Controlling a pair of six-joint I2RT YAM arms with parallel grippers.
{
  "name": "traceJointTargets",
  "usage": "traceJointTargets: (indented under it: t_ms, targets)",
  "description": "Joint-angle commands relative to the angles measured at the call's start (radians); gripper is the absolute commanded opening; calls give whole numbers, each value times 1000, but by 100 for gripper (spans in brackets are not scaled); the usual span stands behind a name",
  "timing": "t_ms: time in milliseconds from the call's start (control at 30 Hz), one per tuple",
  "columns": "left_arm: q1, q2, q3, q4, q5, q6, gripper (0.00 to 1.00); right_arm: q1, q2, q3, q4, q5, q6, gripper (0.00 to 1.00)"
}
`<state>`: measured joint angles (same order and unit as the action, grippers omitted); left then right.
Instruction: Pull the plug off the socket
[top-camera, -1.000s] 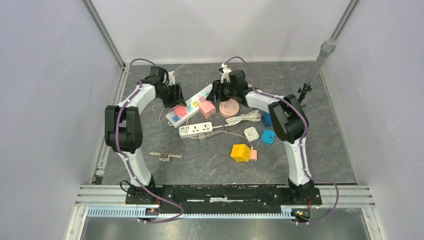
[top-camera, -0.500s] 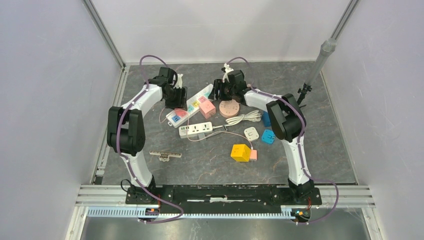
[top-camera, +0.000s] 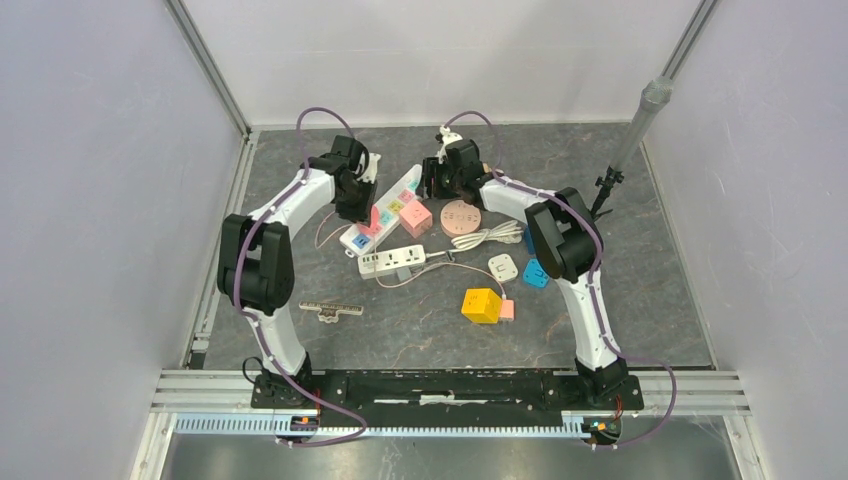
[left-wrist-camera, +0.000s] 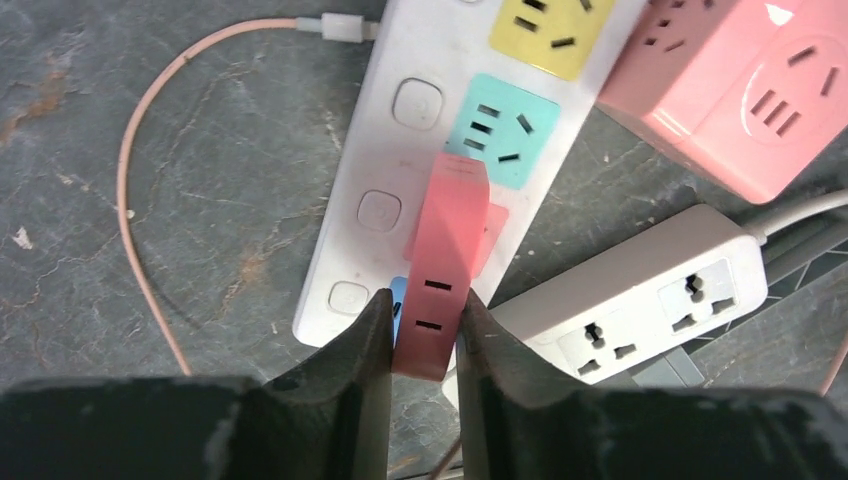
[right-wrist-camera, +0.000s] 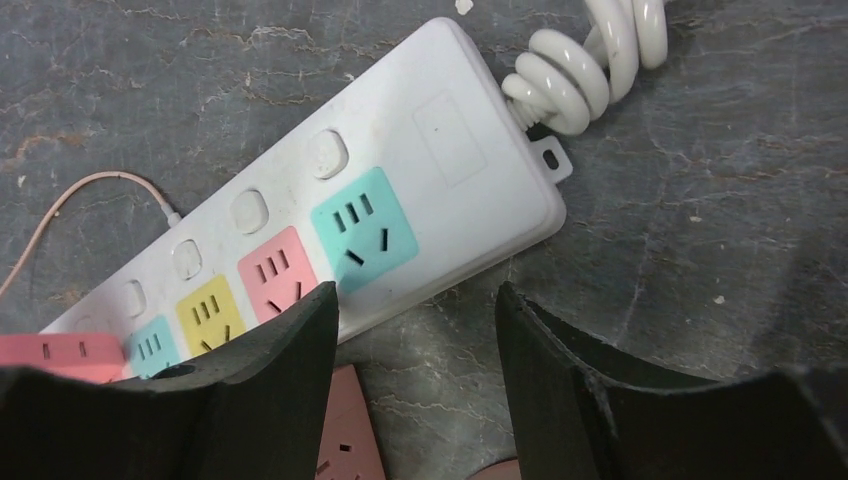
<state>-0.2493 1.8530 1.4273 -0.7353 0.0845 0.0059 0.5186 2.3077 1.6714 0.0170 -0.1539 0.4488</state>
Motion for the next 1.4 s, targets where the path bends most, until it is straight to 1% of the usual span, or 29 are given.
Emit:
traceJointTargets:
  t_ms: [0, 33, 100, 167, 267, 333, 433, 533, 667, 767, 833, 933, 1000, 1067, 1233, 1300, 1367]
  targets:
    - [-19, -45, 62, 0, -15, 59, 23, 29, 45, 29, -86, 88, -100, 62]
    - [-19, -41, 72, -6, -14, 65, 22, 33, 48, 27, -92, 100, -115, 62]
    - [-19, -27, 106, -26, -5, 67, 16, 40, 54, 21, -102, 114, -150, 61]
    - [-21, -17, 128, -36, 1, 69, 12, 46, 60, 12, -120, 132, -173, 61]
    - [-21, -18, 125, -35, 0, 63, 10, 53, 62, -6, -133, 148, -212, 61]
    - [-21, -15, 123, -34, 9, 55, 7, 54, 65, -20, -142, 184, -236, 62]
    - [-22, -7, 125, -32, 16, 41, 2, 54, 71, -31, -156, 197, -264, 63]
    - [-22, -3, 129, -23, 15, 15, 2, 54, 77, -43, -162, 198, -286, 63]
    - [-21, 9, 147, 10, 90, -82, 2, 55, 100, -36, -191, 211, -311, 63]
    - [-22, 31, 175, 13, 119, -118, 2, 57, 101, -39, -202, 231, -306, 59]
    - [-22, 42, 193, 2, 92, -122, 2, 61, 101, -38, -207, 234, -308, 59]
    - [-25, 60, 216, -38, -26, -126, 2, 64, 98, -42, -204, 238, -321, 57]
    - [-25, 62, 210, -47, -59, -134, 2, 64, 98, -42, -201, 233, -326, 58]
    - [-26, 50, 174, -28, -14, -146, 2, 63, 87, -54, -166, 169, -318, 59]
    - [-22, 14, 45, 63, 156, -179, 2, 55, 66, -51, -34, -151, -258, 64]
    - [-19, 12, 26, 73, 184, -186, 2, 41, 69, -51, 12, -240, -195, 66]
    - [-19, 14, 23, 73, 175, -191, 2, 34, 73, -55, 25, -274, -155, 67]
